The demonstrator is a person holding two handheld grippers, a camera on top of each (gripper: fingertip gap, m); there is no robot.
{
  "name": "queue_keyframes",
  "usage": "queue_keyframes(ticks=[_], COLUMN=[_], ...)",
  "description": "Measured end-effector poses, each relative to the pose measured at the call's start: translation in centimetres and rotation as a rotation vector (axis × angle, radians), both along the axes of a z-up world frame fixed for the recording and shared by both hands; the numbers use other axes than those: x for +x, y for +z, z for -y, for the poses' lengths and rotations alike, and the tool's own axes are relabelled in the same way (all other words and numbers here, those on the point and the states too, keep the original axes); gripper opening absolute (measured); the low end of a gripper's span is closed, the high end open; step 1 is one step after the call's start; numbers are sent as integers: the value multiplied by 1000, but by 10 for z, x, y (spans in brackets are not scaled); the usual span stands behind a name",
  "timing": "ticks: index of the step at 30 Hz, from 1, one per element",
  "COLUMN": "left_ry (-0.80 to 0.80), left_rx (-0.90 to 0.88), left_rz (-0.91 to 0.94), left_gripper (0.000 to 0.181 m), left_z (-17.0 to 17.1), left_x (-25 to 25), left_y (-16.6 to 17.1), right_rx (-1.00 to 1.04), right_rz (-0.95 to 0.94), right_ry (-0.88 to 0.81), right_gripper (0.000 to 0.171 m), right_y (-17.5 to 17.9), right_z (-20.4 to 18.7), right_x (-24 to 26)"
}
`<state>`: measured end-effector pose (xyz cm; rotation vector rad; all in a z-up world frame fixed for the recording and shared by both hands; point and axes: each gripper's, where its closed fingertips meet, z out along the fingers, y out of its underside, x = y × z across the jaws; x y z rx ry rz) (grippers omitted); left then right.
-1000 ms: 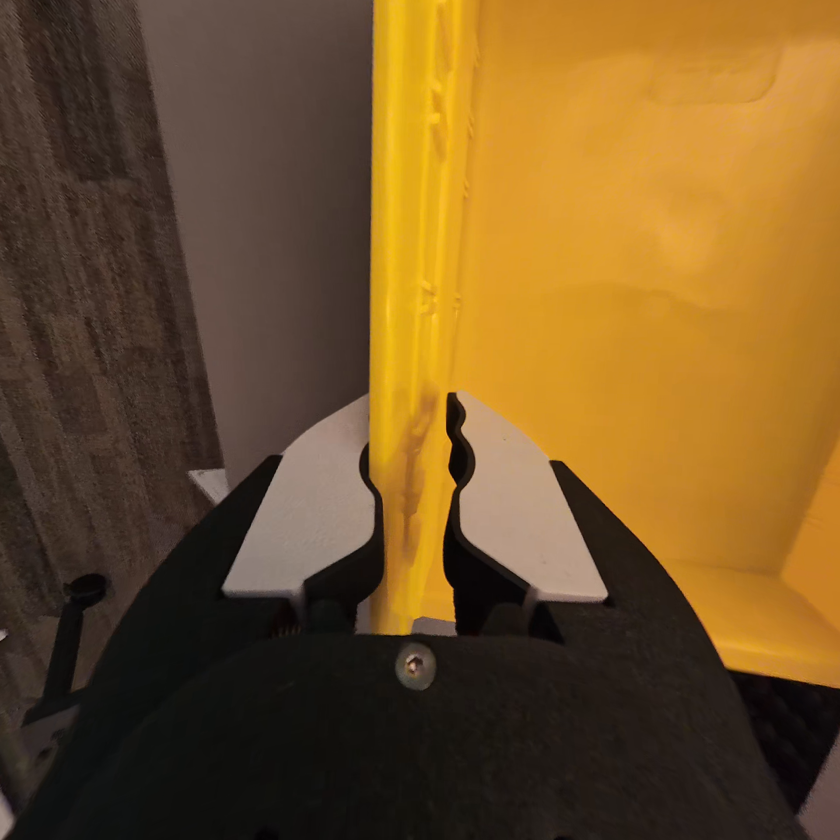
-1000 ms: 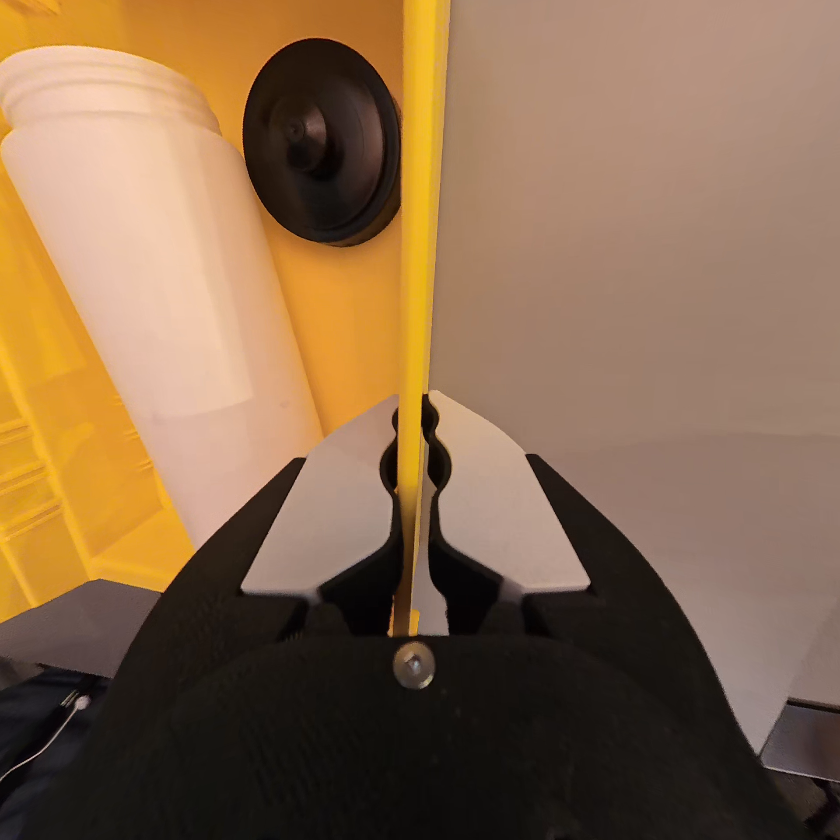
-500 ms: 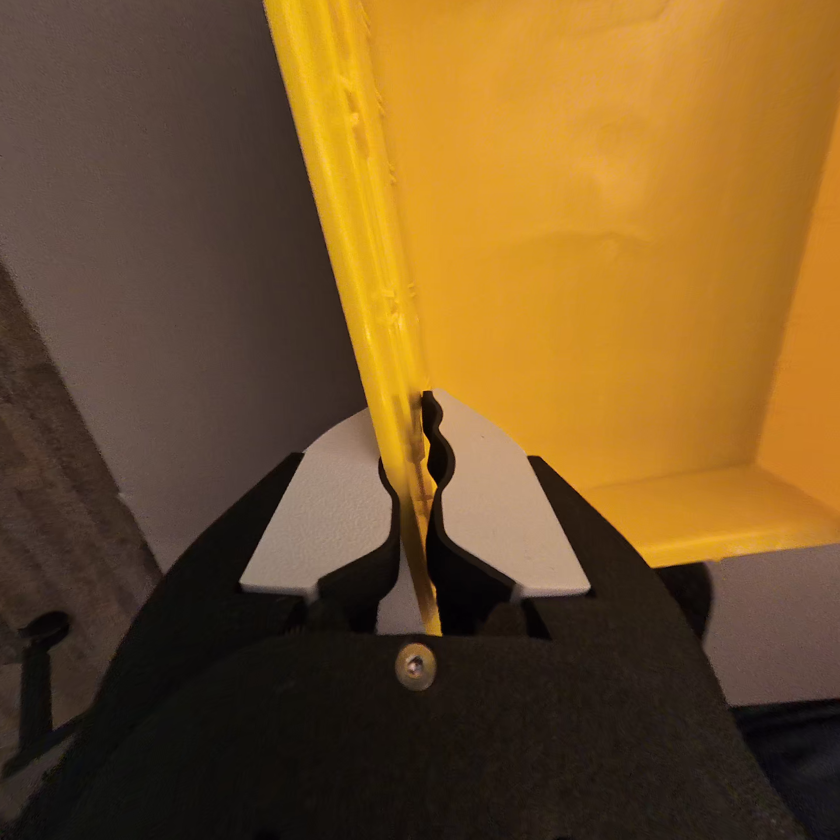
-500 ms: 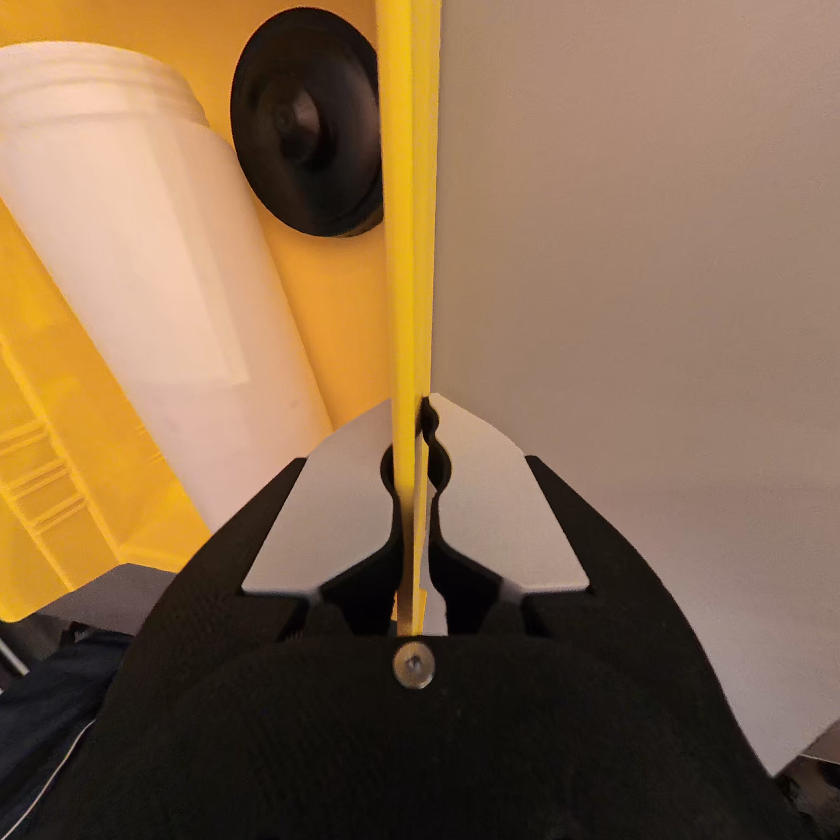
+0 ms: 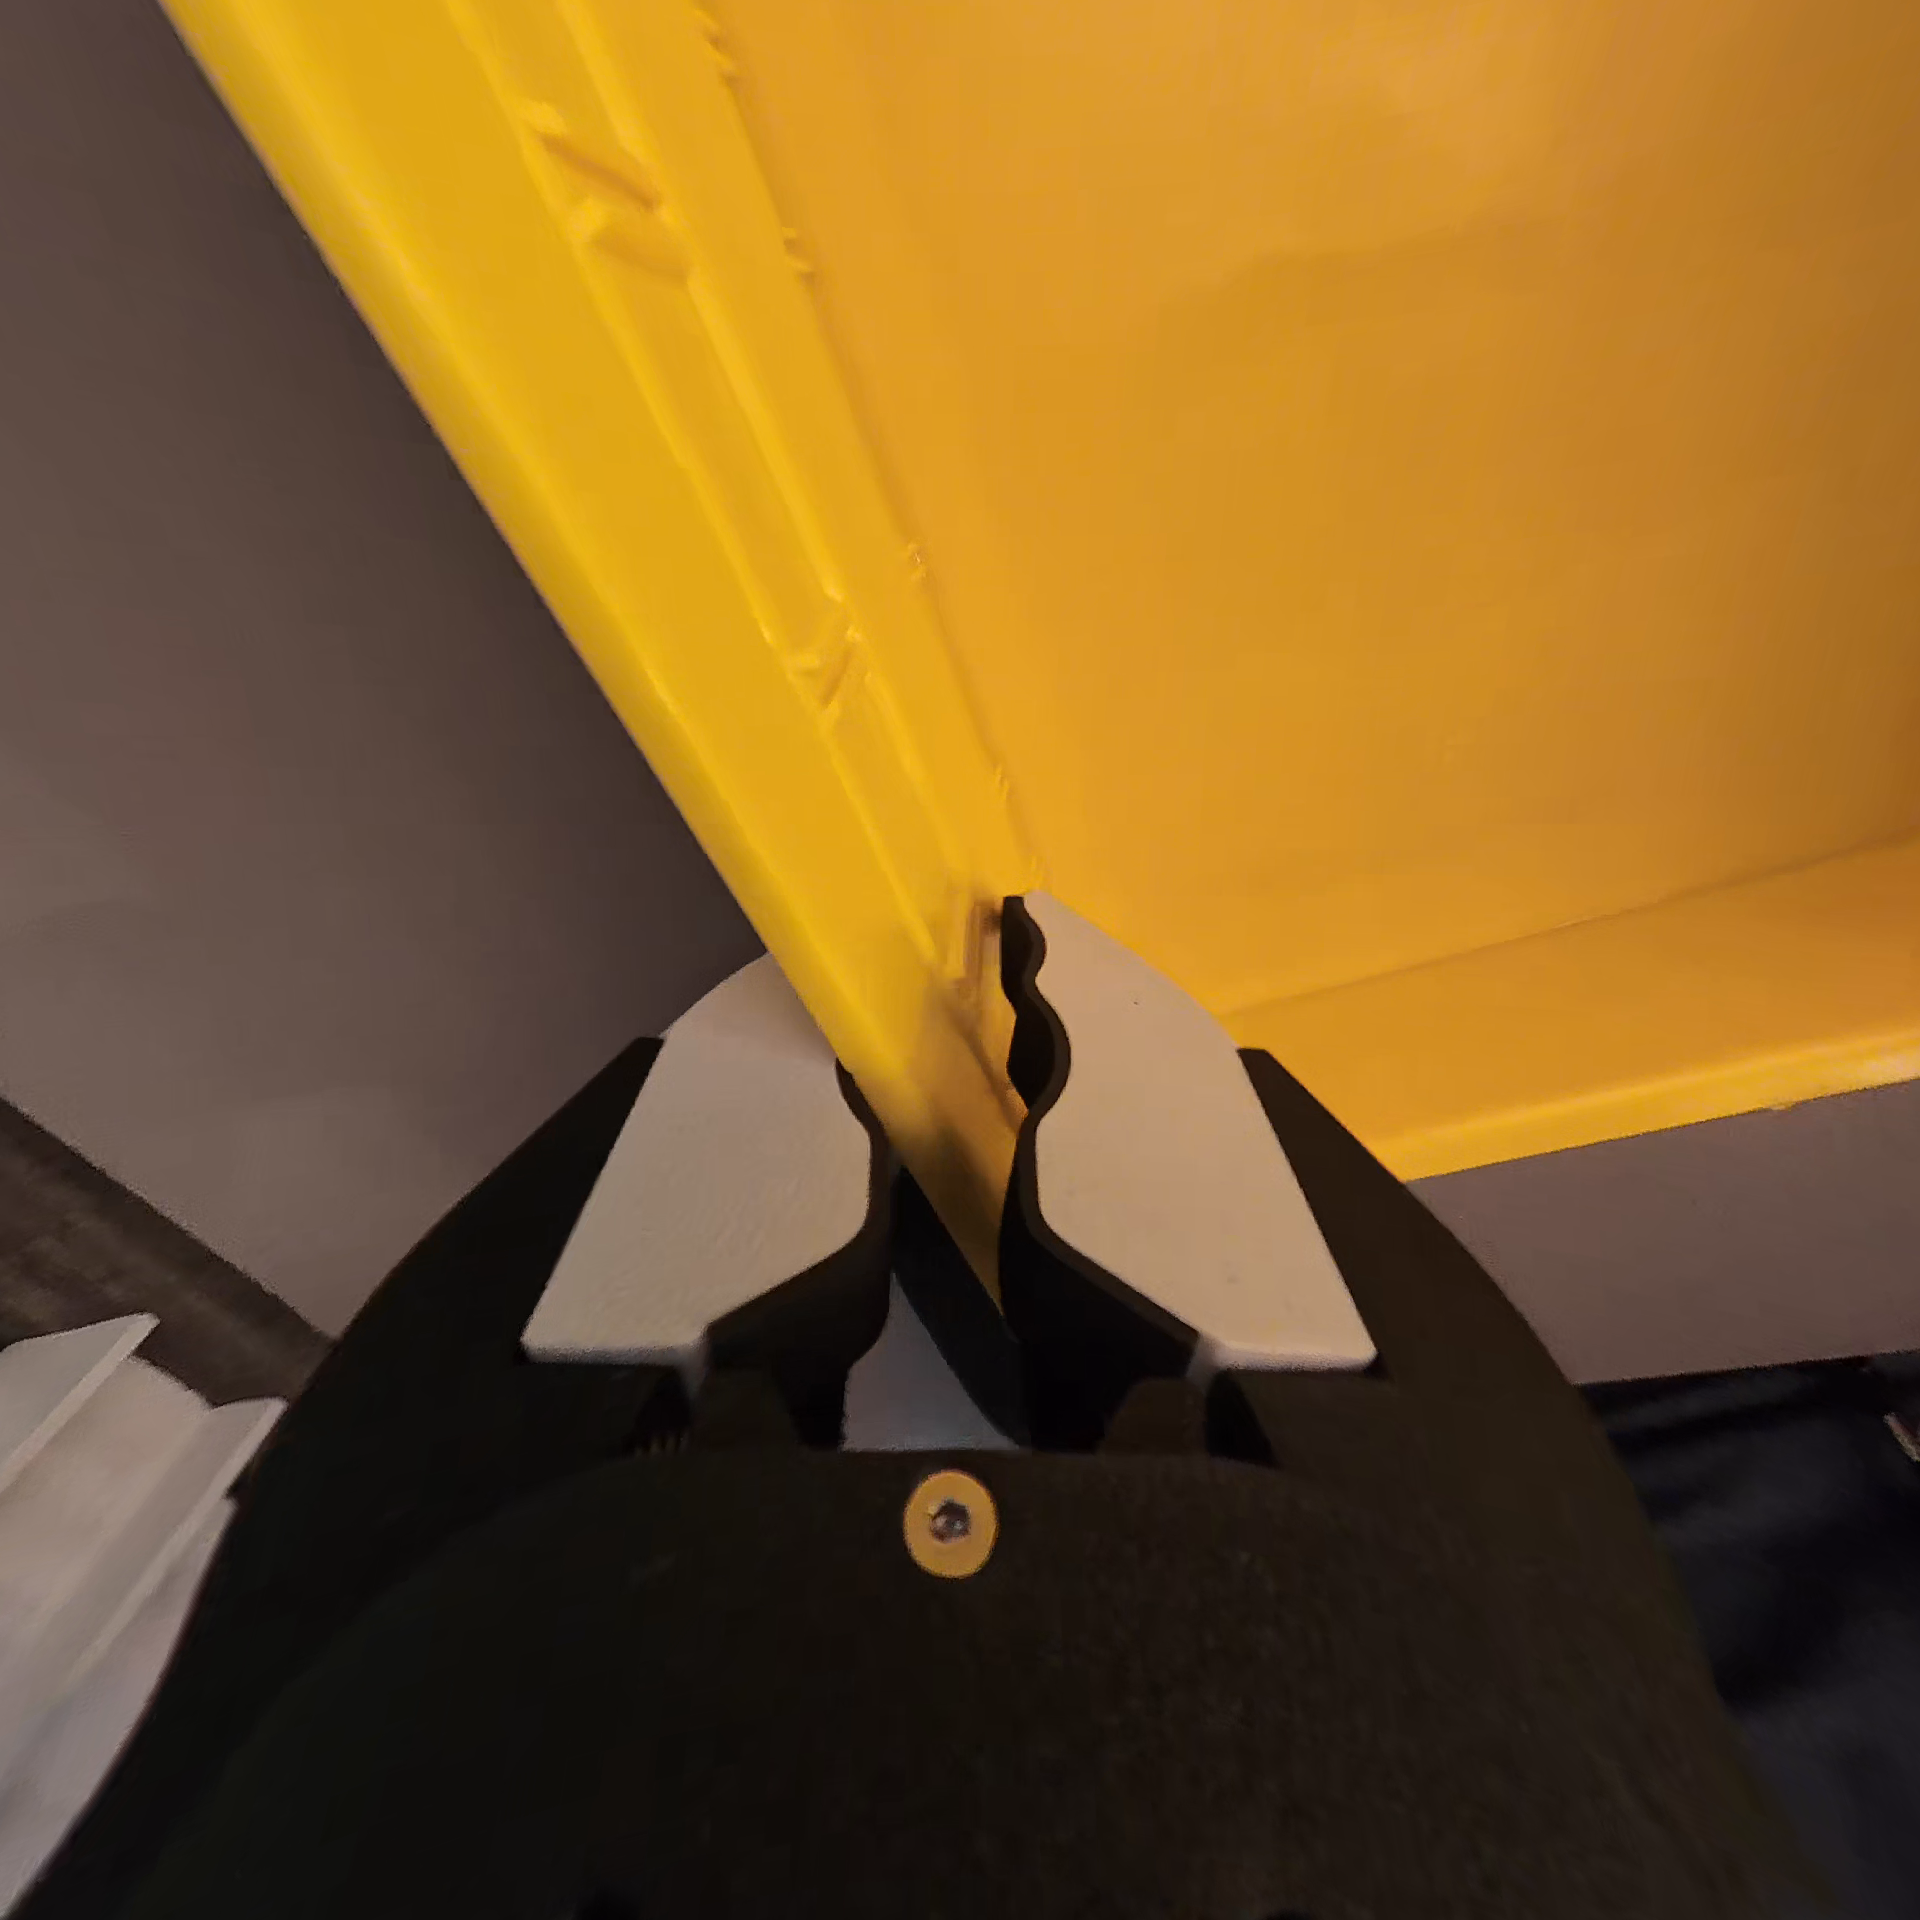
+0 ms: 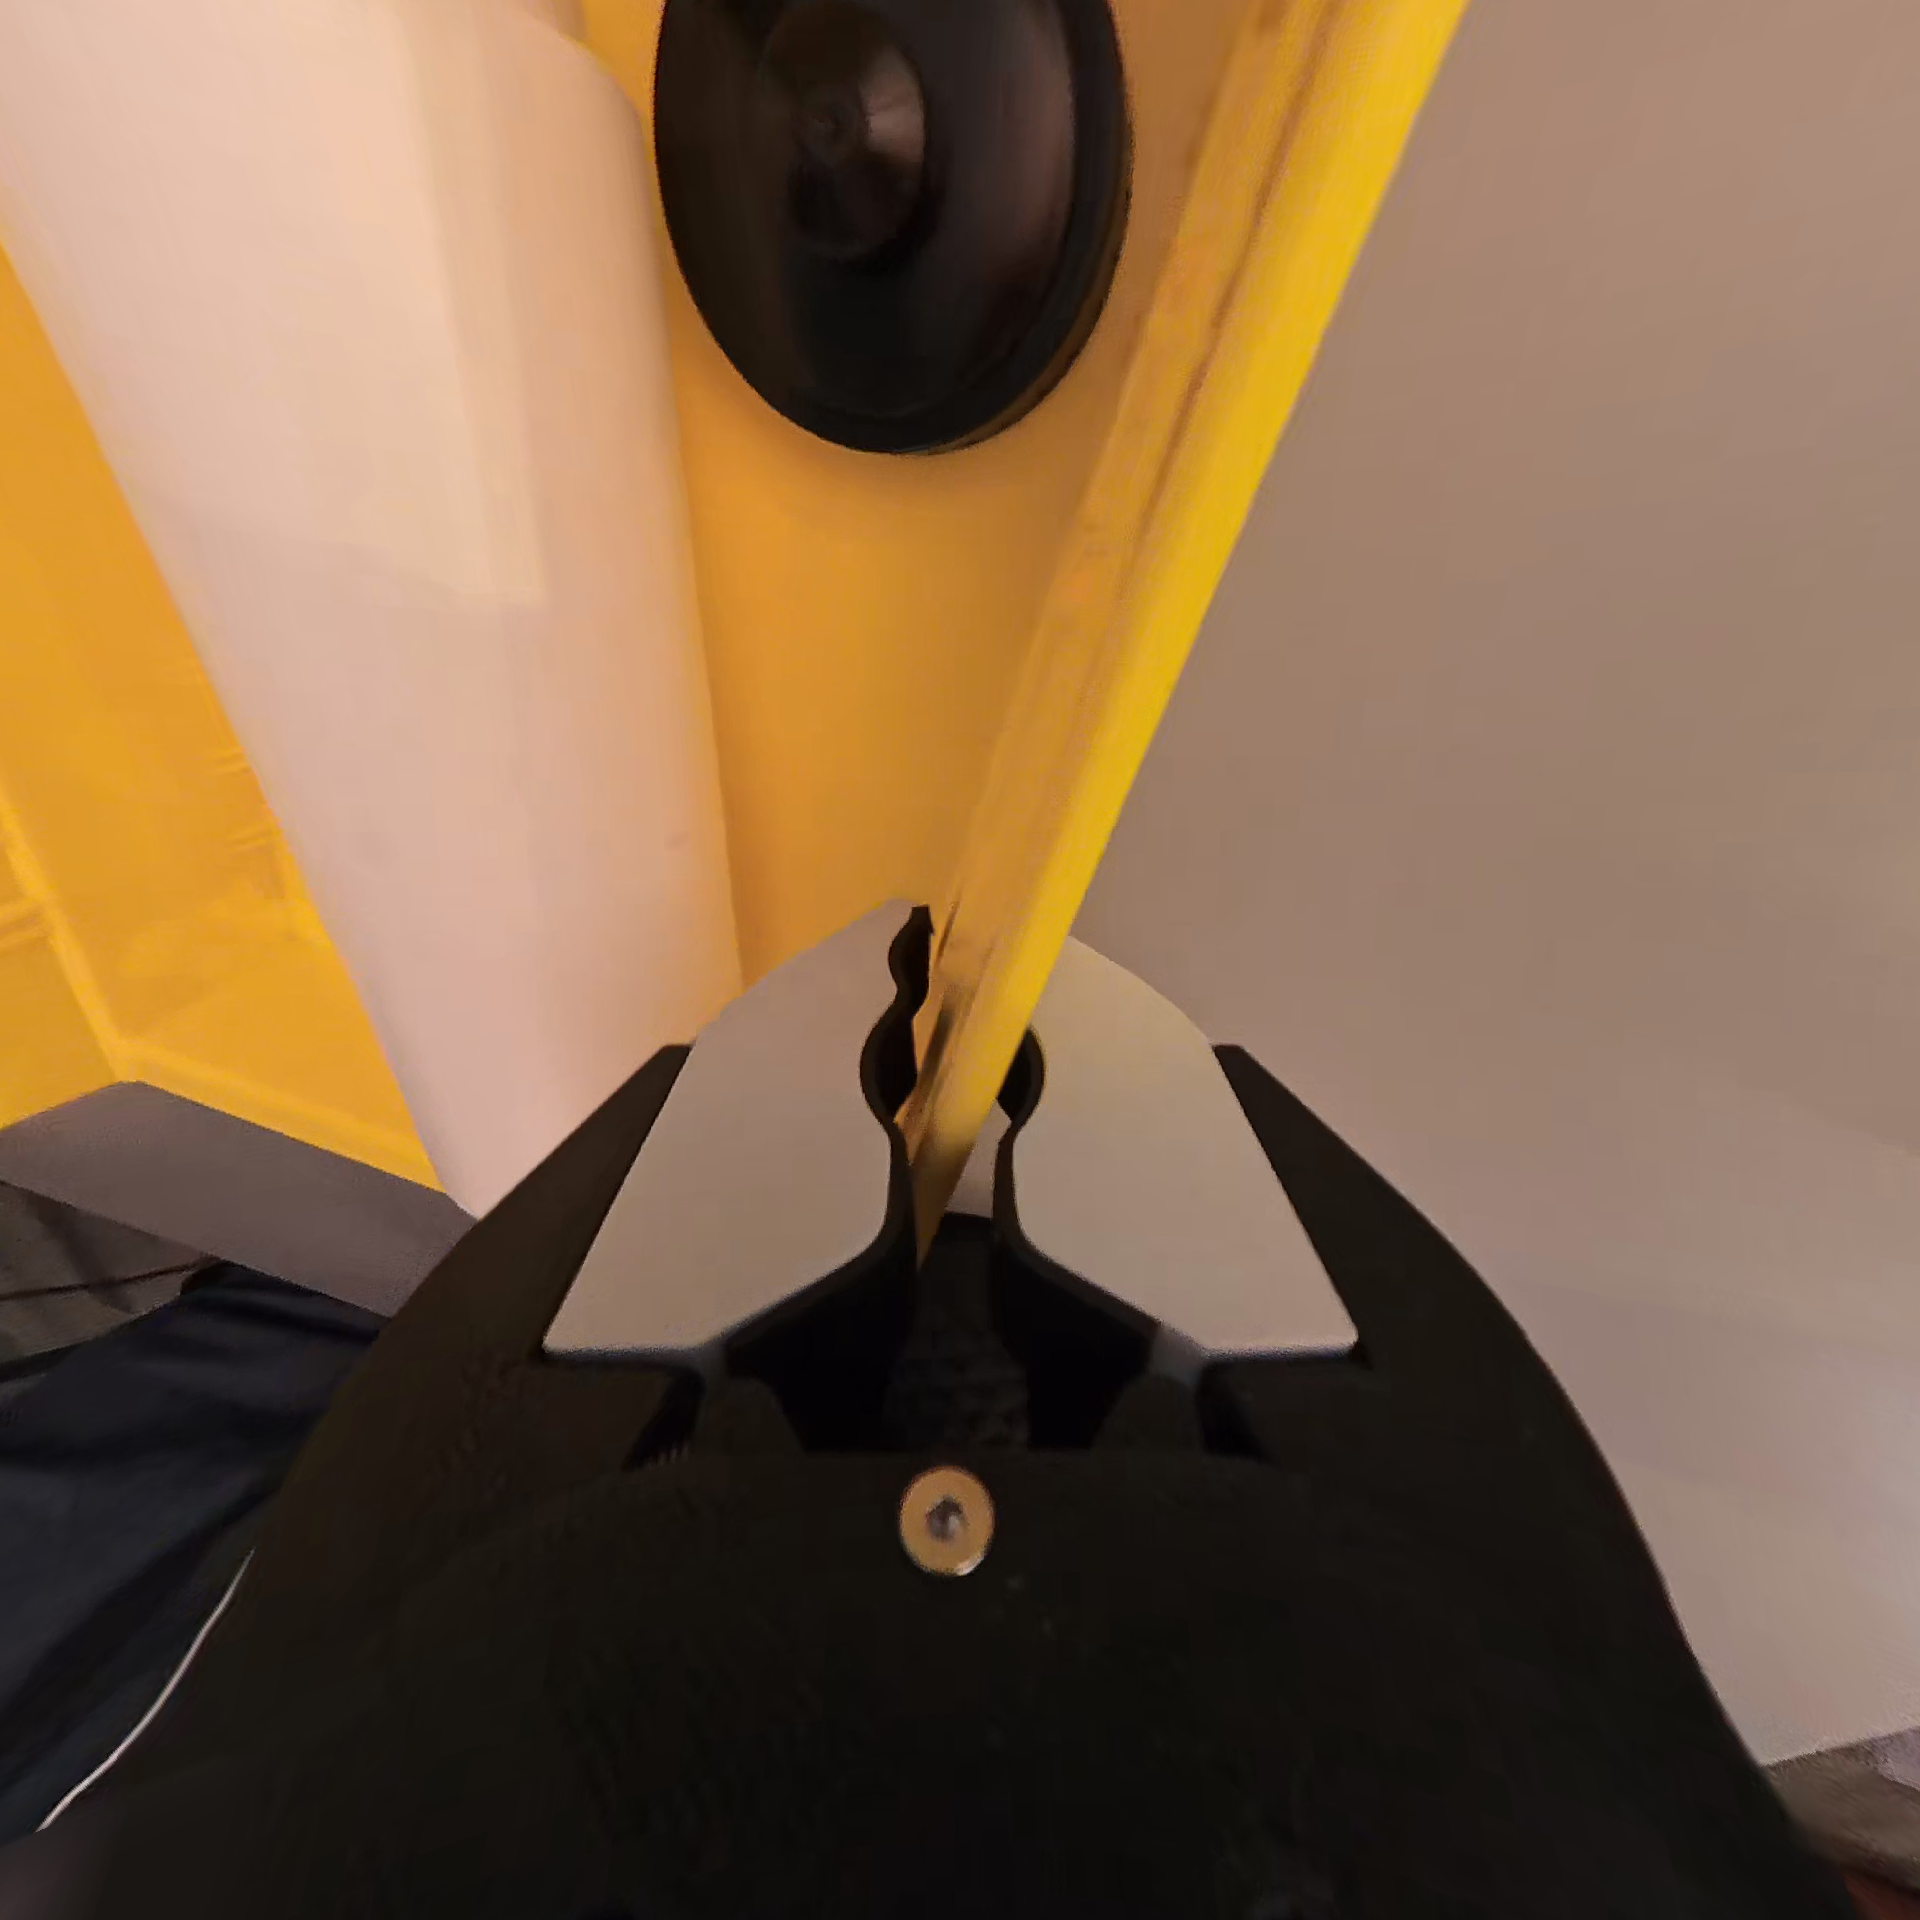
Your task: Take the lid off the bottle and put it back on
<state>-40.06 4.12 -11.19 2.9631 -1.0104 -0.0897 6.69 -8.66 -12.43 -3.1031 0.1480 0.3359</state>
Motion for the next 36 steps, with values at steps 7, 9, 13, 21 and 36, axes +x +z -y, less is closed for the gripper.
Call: queue_keyframes(ticks=[7, 9, 13, 21, 36], left_ry=[-62, -85, -113, -245, -213], left_rx=[84, 170, 364, 529, 672], left_rz=[75, 130, 295, 394, 557], left_gripper=[25, 27, 25, 21, 19], left_z=[7, 5, 1, 15, 3], left_x=[13, 14, 27, 50, 36], left_y=[30, 50, 98, 136, 175], right_rx=[234, 479, 888, 520, 173], right_rz=[126, 114, -94, 55, 128], right_ry=[-8, -51, 175, 272, 150], right_gripper=[20, 24, 24, 21, 29], right_y=[44, 93, 167, 81, 2], right_z=[-20, -36, -58, -117, -135], right_x=[10, -4, -133, -245, -251])
